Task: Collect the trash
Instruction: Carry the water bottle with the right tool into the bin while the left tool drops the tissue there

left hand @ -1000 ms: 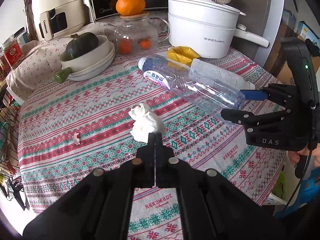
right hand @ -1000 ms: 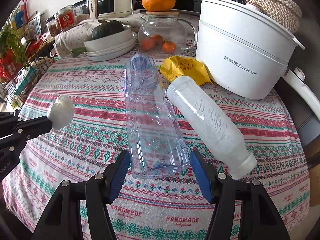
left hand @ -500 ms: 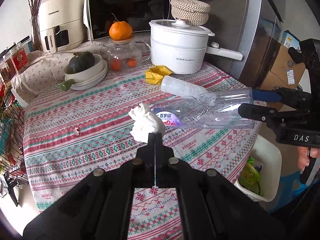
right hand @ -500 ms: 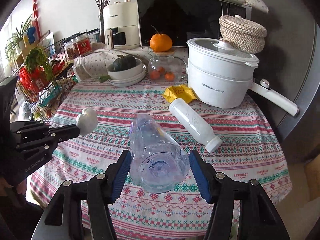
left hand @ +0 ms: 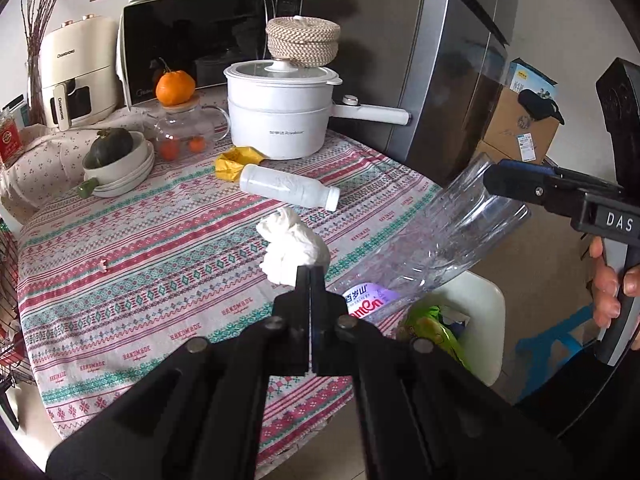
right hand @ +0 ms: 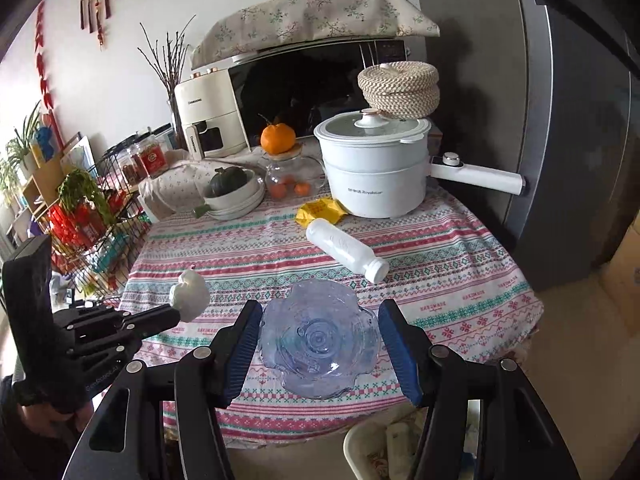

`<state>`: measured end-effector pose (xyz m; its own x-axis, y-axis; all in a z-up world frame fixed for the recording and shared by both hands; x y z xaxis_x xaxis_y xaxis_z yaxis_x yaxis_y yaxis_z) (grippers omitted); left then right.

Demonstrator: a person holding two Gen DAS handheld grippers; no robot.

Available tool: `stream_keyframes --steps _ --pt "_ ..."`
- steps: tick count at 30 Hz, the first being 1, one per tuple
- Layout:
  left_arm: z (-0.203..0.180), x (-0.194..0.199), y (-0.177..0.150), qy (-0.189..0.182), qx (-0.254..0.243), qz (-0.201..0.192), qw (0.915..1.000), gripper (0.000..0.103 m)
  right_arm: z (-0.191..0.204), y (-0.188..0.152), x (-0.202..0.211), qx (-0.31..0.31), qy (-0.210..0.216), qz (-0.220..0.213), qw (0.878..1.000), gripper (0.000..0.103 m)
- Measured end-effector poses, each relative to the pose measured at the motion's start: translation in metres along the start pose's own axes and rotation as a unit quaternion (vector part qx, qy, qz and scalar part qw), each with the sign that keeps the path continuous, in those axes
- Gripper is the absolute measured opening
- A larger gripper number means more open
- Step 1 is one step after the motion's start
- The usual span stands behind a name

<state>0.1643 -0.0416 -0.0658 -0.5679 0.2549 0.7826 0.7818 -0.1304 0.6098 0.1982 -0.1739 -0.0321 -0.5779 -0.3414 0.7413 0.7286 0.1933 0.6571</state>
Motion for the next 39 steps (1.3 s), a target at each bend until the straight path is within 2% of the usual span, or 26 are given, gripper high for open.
stream_keyframes --steps 6,12,18,25,27,29,30,33,35,39 --pt "-0.055 -0.015 -0.011 -0.039 -0.05 0.019 0.9978 0.0 -0.037 -0.021 0.038 -0.003 -0.046 -0.007 0.999 0.061" --pt "-0.114 -0.043 -0.034 -0.069 -0.106 0.053 0.9905 0.0 -0.09 -0.047 0.051 -0.037 -0.083 0.002 0.996 0.061" --pt "-0.157 -0.073 -0.056 -0.074 -0.15 0.084 0.9824 0.0 -0.135 -0.069 0.052 -0.066 -0.122 0.018 0.99 0.061" --pt "-0.175 -0.098 -0.071 -0.071 -0.172 0.104 0.9769 0.0 -0.161 -0.083 0.047 -0.083 -0.136 0.034 0.987 0.061" --pt "-0.176 -0.101 -0.074 -0.071 -0.174 0.112 0.9758 0.009 -0.166 -0.086 0.045 -0.085 -0.137 0.037 0.986 0.061" --pt "-0.174 -0.102 -0.074 -0.064 -0.169 0.114 0.977 0.045 -0.168 -0.088 0.044 -0.087 -0.136 0.04 0.986 0.061" --pt "-0.172 -0.1 -0.073 -0.062 -0.166 0.111 0.978 0.051 -0.168 -0.089 0.043 -0.088 -0.136 0.042 0.986 0.061" --pt "-0.165 -0.095 -0.071 -0.056 -0.157 0.114 0.9794 0.055 -0.168 -0.09 0.042 -0.09 -0.134 0.045 0.986 0.061" --pt "-0.154 -0.089 -0.068 -0.045 -0.145 0.111 0.9821 0.064 -0.167 -0.091 0.04 -0.091 -0.13 0.046 0.986 0.061" --pt "-0.131 -0.08 -0.063 -0.011 -0.13 0.102 0.9862 0.074 -0.161 -0.09 0.03 -0.094 -0.115 0.055 0.987 0.061"
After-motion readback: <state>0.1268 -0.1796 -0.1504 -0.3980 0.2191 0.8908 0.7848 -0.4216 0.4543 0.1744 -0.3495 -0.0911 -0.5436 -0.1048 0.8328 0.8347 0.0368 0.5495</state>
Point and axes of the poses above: each gripper's, at about its wrist camera, not at the fingertips, and x roughly against the way its jaws point, z to its left, y to its top, the point moved 10 cm from there along -x, roughly the way its jaws point, and after that the axes turned 9 degrees about z, right-handed, at the moved point
